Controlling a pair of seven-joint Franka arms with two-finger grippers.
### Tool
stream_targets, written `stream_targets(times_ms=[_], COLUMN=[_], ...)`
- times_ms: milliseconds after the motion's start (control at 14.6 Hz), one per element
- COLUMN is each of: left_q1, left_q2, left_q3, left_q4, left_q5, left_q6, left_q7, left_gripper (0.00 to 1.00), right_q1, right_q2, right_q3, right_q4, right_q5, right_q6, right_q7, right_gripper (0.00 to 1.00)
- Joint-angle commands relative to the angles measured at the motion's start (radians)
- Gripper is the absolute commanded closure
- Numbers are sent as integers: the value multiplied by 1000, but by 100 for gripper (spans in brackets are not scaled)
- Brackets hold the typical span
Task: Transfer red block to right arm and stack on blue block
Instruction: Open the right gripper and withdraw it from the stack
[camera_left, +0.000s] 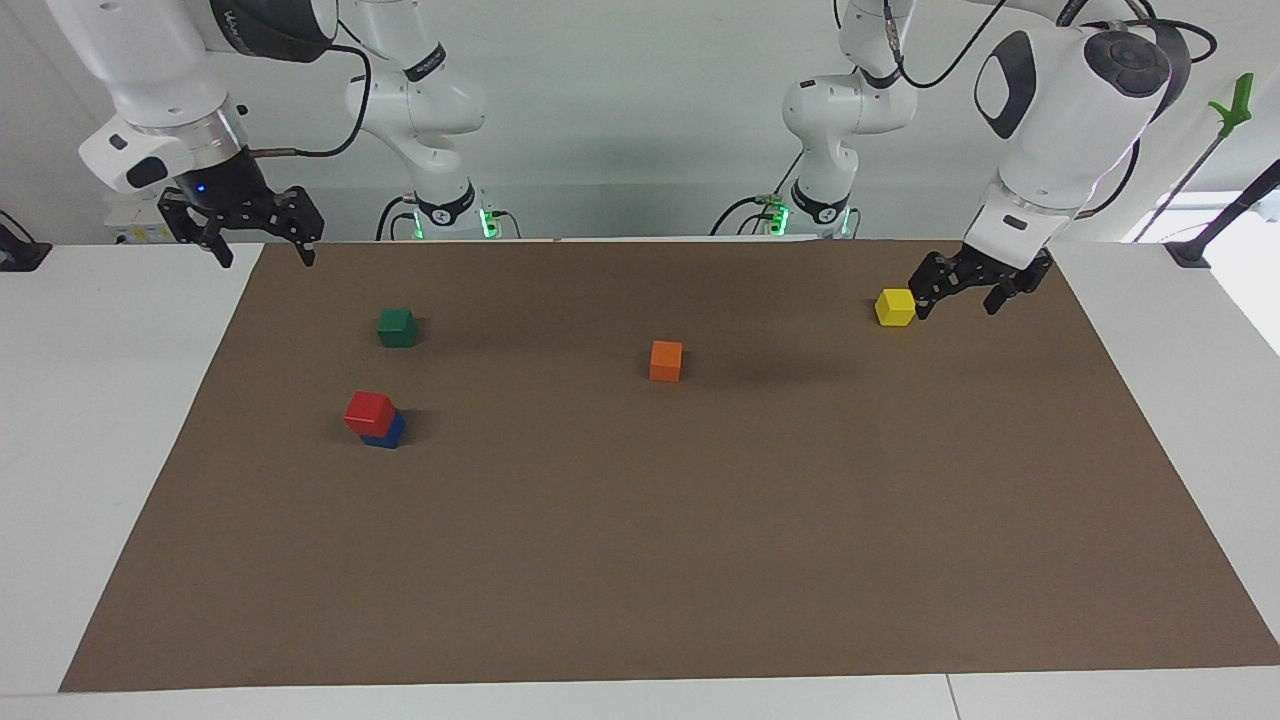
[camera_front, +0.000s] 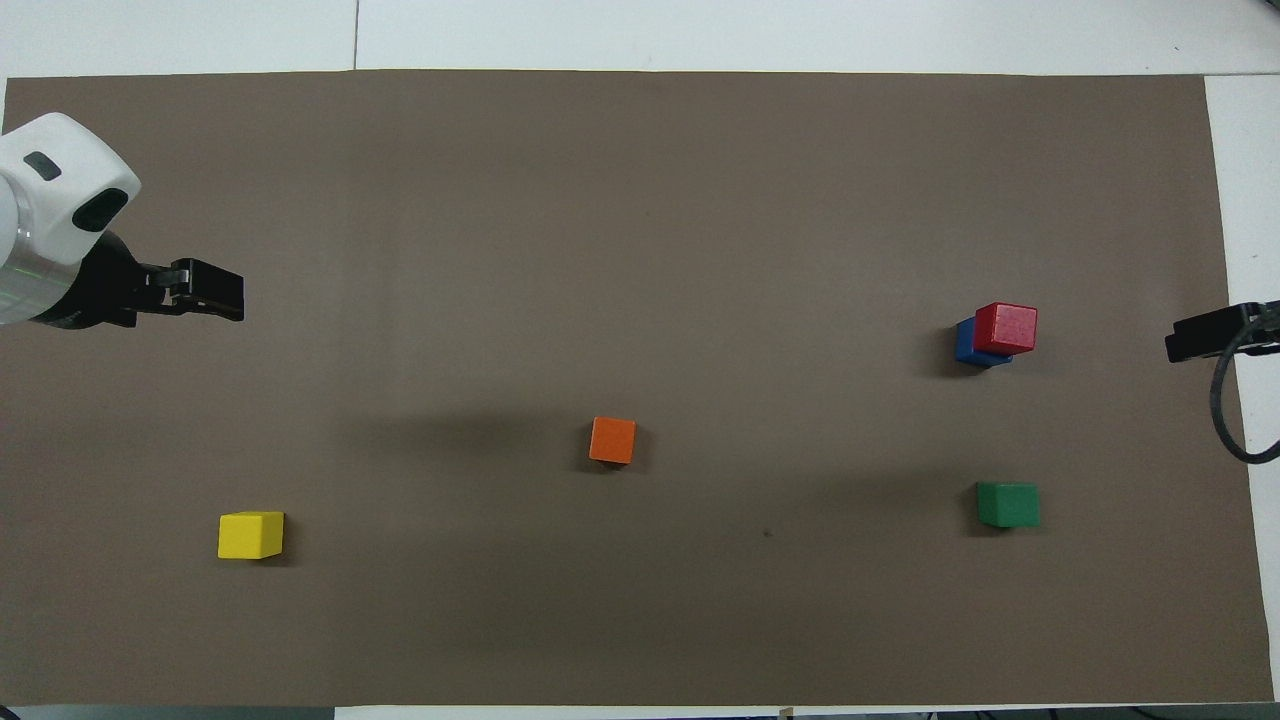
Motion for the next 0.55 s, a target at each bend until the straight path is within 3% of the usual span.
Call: stream_targets(times_ms=[0, 480], left_q1=[12, 12], left_q2=[-10, -10], left_q3=[-4, -4], left_q4=[8, 8], left_q5=[-15, -15], left_q6=[-23, -23], left_q7=[8, 8], left_gripper=[0, 0], right_q1=[-30, -30], right_q2=[7, 0], right_q3=[13, 13], right_q4=[36, 36], right_q5=[38, 38], right_q6=[-44, -55], right_q7=[-7, -6], right_gripper=[0, 0])
